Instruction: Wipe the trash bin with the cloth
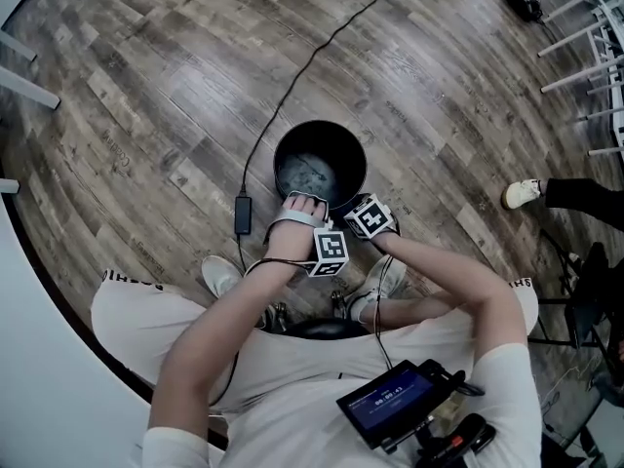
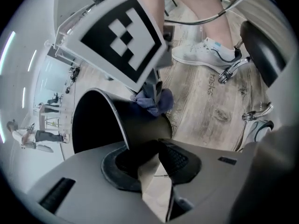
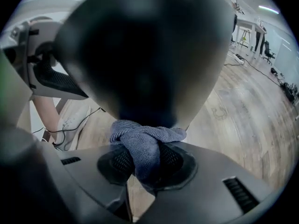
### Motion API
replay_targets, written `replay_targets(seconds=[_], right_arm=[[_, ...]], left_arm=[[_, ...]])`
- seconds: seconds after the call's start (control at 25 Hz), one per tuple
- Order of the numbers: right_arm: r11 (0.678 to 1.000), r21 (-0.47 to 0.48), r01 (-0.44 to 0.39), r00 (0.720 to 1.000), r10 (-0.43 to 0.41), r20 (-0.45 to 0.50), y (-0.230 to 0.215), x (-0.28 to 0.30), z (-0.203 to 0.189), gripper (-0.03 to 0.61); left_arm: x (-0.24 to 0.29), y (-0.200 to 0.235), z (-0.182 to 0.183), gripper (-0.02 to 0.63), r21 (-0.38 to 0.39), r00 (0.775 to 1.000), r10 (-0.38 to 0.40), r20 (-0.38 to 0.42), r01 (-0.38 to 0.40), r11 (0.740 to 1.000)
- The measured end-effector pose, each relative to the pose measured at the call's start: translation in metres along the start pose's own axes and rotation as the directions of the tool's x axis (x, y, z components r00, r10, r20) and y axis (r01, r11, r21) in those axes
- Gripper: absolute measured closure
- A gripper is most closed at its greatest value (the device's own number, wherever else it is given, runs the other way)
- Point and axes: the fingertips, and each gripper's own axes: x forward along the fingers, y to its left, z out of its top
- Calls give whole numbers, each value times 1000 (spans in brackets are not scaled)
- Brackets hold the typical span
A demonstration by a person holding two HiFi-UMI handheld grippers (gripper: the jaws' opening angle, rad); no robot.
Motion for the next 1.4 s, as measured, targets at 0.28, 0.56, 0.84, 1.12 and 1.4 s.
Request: replay_targets(seconds=[0.28, 0.56, 0.84, 1.12, 1.4], right_arm=[[1000, -3, -19, 1000, 19, -5, -14, 61, -26, 479], [1000, 29, -9, 1000, 9, -21, -23, 102, -44, 479], [997, 70, -36, 995, 42, -91, -11, 90, -48, 479], [997, 41, -71, 990, 75, -117, 16, 25, -55, 479], [994, 39, -104, 995, 104, 5, 34, -50, -18, 479]], left_arm=[[-1, 1, 7, 497, -33, 999, -14, 36, 16, 999], [0, 4, 11, 497, -52, 997, -9, 71, 13, 999], [-1, 1, 16, 492, -65, 991, -5, 132, 14, 998], [-7, 2, -4, 447, -74, 991, -30, 127, 40, 996], [1, -5, -21, 451, 36, 997, -17, 71, 15, 999]])
